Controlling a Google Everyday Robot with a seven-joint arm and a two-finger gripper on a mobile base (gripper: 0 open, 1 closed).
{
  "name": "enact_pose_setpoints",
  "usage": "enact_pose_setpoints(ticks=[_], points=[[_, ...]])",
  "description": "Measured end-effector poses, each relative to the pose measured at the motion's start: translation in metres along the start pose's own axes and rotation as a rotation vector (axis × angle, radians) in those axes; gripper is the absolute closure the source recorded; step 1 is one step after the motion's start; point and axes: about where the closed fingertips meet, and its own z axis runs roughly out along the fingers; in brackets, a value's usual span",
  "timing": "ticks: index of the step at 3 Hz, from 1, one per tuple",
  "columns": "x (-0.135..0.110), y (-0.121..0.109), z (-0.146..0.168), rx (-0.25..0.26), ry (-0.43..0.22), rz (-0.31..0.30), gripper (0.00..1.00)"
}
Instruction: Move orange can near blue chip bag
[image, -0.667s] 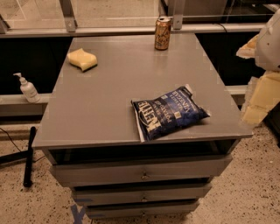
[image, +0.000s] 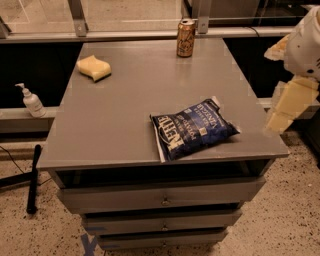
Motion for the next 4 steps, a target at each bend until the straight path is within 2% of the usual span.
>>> enact_pose_setpoints(ticks=[1, 2, 3, 4], points=[[-0.013, -0.056, 0.024, 0.072, -0.131, 0.057, 0.0], [-0.03, -0.121, 0.049, 0.157, -0.281, 0.139, 0.0], [-0.044, -0.181, 0.077, 0.213, -0.436, 0.253, 0.0], [-0.063, -0.223, 0.104, 0.225, -0.594, 0.35, 0.0]])
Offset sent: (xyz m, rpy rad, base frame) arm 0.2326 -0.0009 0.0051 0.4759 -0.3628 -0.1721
